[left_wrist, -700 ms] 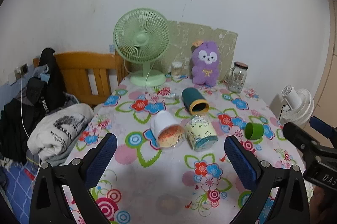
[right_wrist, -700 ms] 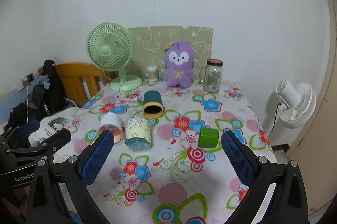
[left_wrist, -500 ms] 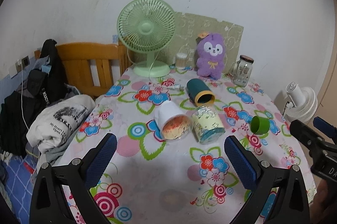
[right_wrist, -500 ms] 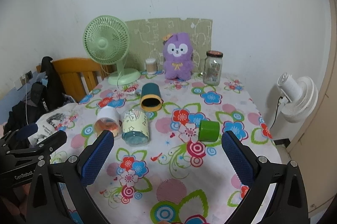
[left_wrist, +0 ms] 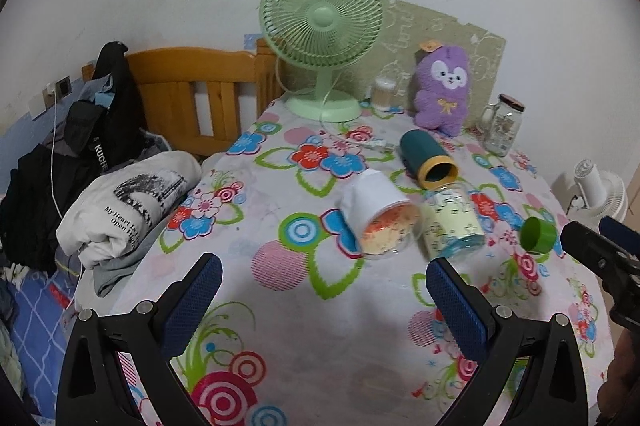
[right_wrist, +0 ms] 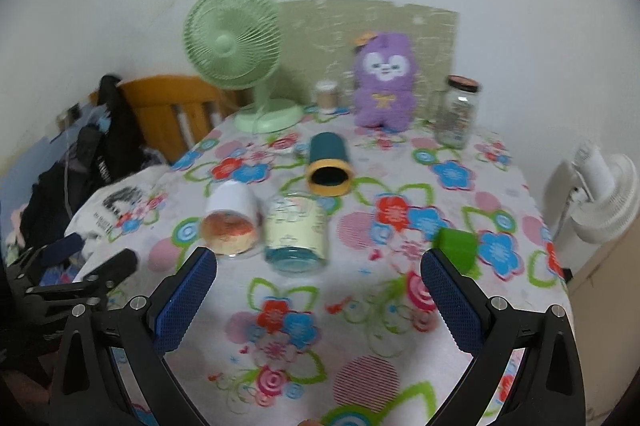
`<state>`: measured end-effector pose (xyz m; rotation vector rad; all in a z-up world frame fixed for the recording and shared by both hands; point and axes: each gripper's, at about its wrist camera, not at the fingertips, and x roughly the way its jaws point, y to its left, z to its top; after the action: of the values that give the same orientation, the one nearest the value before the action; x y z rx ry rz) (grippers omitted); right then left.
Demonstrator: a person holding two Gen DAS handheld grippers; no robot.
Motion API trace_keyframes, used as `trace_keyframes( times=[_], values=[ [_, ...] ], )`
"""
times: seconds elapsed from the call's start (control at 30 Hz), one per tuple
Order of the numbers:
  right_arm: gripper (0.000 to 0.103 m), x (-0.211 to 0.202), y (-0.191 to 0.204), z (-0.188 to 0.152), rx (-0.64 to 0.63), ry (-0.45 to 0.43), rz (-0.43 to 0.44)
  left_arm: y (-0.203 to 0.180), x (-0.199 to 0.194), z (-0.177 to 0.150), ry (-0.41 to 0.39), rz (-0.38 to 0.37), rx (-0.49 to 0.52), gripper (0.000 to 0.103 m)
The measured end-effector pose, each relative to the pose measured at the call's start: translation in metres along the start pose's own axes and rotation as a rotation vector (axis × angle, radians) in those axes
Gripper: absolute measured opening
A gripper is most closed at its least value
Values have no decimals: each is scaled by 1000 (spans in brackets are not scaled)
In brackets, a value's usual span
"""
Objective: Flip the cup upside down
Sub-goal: 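Grasp the white paper cup with the right gripper, then lift the white paper cup with the right gripper and carry it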
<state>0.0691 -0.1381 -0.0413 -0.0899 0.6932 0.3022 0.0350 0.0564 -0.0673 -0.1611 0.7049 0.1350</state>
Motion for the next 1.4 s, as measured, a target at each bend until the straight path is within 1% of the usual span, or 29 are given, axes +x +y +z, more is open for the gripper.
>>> trace_keyframes(
  times=[0.07,0.2,0.3,0.4,0.5,0.63,0.77,0.9,1.03,1.1,1.13,1.2,1.27,1.3,1.37,1.4],
  values=[
    [103,8,14,6,-38,21,37,6,5,0,13,11,-9,103],
    [103,29,36,17,-107,49,62,18,16,2,27,33,-8,103],
    [103,51,48,28,-132,98,84,24,24,4,32,54,5,103],
    [103,74,59,39,-152,146,131,29,37,8,55,67,16,103],
    [103,103,76,48,-195,215,205,38,49,9,84,70,-1,103],
    [103,138,95,60,-222,284,256,45,64,9,114,105,6,103],
    [103,171,112,66,-264,356,232,50,72,9,133,118,4,103],
    [103,196,115,66,-288,424,206,53,74,8,141,118,-5,103],
    [102,212,116,58,-291,498,215,57,75,7,147,122,-11,103],
    [101,217,117,54,-301,522,221,58,74,6,147,120,-16,103],
    [100,219,118,52,-311,534,218,58,74,6,147,120,-18,103],
    [93,221,117,48,-319,549,222,58,73,6,145,118,-19,103],
    [82,224,115,44,-313,578,237,57,73,6,145,117,-18,103],
    [79,226,114,42,-312,590,239,56,72,6,145,115,-18,103],
    [66,230,113,38,-304,618,249,54,71,5,146,111,-14,103],
    [66,231,111,38,-295,624,255,53,69,4,145,110,-12,103]
  ],
)
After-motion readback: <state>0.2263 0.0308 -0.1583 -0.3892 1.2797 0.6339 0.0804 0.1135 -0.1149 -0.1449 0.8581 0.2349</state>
